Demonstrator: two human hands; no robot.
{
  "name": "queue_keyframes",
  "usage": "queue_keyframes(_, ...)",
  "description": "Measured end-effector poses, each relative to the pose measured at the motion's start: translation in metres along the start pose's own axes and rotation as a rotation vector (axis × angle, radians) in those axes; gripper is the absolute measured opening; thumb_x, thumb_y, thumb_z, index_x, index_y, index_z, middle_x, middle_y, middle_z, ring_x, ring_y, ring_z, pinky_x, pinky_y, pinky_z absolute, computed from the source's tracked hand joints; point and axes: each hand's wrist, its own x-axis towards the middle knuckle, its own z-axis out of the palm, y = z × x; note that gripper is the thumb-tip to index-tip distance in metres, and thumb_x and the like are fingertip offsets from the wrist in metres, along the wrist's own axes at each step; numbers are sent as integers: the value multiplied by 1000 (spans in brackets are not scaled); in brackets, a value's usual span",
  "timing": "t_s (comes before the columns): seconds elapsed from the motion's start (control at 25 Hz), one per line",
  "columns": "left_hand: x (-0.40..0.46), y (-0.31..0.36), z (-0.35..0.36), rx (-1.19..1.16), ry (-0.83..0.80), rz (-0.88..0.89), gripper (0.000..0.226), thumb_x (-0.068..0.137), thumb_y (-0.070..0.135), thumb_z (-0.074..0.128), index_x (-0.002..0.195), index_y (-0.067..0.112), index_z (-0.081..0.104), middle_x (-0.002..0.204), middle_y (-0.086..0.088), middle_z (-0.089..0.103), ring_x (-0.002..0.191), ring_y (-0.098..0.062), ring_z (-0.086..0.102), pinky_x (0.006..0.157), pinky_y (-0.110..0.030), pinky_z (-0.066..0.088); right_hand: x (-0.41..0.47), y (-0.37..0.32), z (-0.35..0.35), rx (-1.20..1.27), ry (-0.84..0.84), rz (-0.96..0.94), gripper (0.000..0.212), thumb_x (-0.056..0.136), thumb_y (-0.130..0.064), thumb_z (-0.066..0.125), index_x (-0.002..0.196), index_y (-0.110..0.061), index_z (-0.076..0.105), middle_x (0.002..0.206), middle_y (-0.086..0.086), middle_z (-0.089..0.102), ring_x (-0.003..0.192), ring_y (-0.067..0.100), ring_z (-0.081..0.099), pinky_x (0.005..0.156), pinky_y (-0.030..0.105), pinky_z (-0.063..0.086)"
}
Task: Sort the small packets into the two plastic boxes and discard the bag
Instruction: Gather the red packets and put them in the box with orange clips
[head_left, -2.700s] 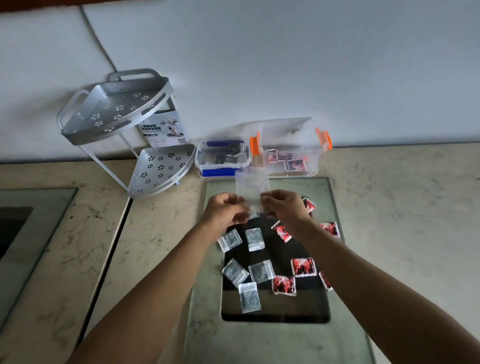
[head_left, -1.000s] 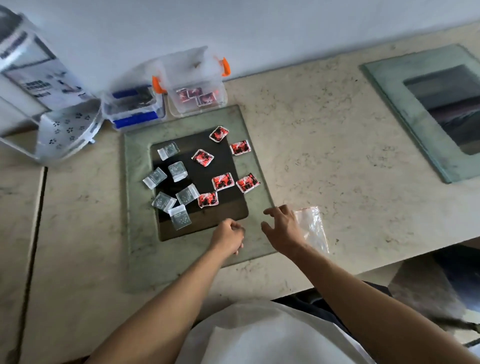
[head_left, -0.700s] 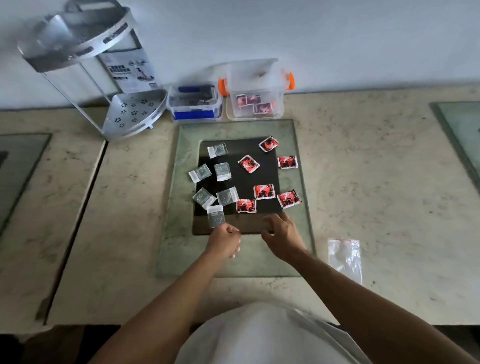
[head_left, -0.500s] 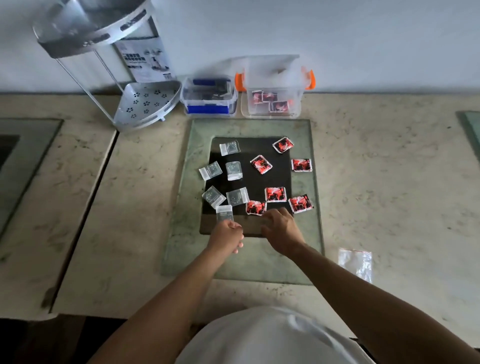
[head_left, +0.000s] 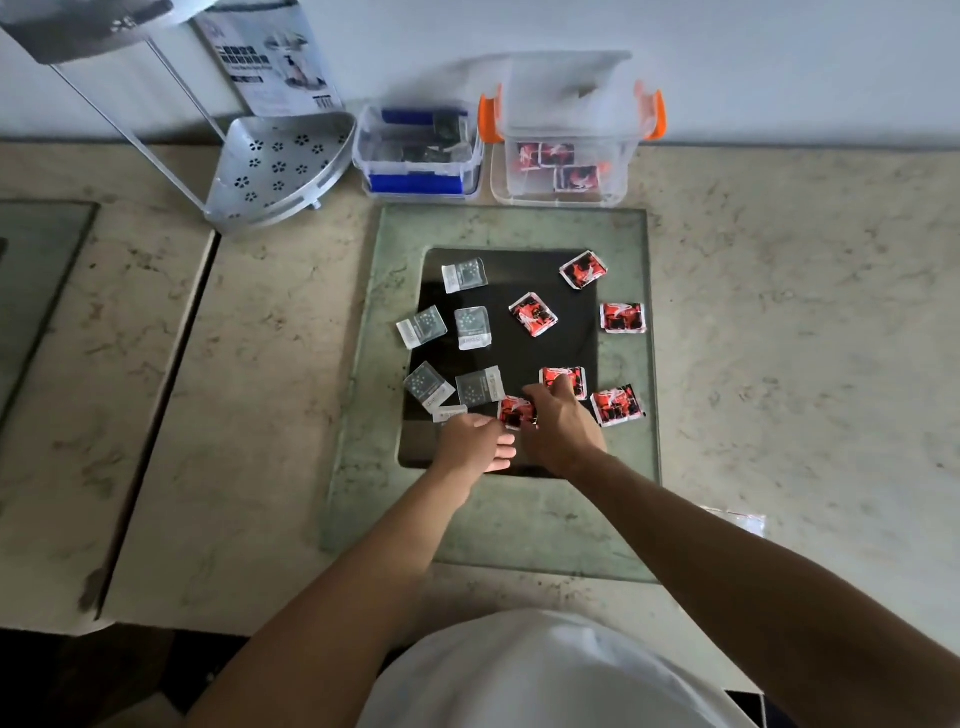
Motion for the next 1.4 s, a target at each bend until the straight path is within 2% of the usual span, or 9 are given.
queue_keyframes(0.2,10,-3,5,33,35,32,17,93,8,56,105,1,67,96,-19,75,85,-32,76,77,-40,63,-10,21,6,283,97,76,23,84,-29,76,91,-18,57,98,0,59,71,17,58,60,31,50)
queue_keyframes(0.44,9,18,25,-286,-111,-76,16,94,15,65,94,0,71,87,-18,75,86,-32,74,84,-51,60,-18,18,-18,1099,-44,338,24,85,-21,79,98,-5,68,81,8,75,59,14,68,50,27,55)
queue_keyframes(0.56,17,29,34,-370,-87,-37,8,94,6,62,95,-1,67,89,-20,71,87,-31,71,78,-49,59,-6,18,-22,830,-28,247,21,91,-30,70,95,-10,73,77,4,74,60,13,67,59,37,60)
queue_keyframes(0.68,25,35,35,-349,-65,10,11,95,-1,55,104,-2,62,94,-24,72,91,-38,71,86,-52,58,15,28,-28,412,175,130,21,94,-25,63,113,-19,69,107,3,66,82,14,62,72,34,56)
queue_keyframes(0.76,26,35,33,-312,-82,18,14,95,2,54,107,0,61,97,-25,74,92,-41,72,90,-52,57,25,34,-32,188,163,85,41,95,-14,58,134,-25,56,125,7,48,95,22,60,74,35,57)
queue_keyframes(0.88,25,32,31,-311,-81,-4,17,98,13,54,110,3,61,104,-26,75,98,-41,73,91,-53,57,30,39,-31,7,152,27,41,92,-11,62,131,-23,59,134,5,37,112,26,55,79,39,59)
queue_keyframes(1.04,26,29,31,-345,-46,-34,24,102,25,50,112,6,60,104,-25,75,96,-37,74,93,-53,56,27,45,-31,159,195,54,12,88,-21,71,99,-16,67,108,2,61,91,21,63,69,33,55)
queue_keyframes(1.24,22,32,36,-416,-54,-84,33,101,35,53,116,6,60,109,-25,72,103,-42,71,95,-55,54,9,27,-39,766,171,313,18,86,-32,76,92,-15,74,80,-3,75,68,15,72,62,32,61)
queue_keyframes(1.4,17,33,47,-408,-92,-61,20,97,18,62,108,1,63,107,-22,68,104,-37,68,87,-55,58,-6,23,-28,605,90,201,21,91,-36,68,84,-18,76,74,-6,73,67,11,68,59,26,55)
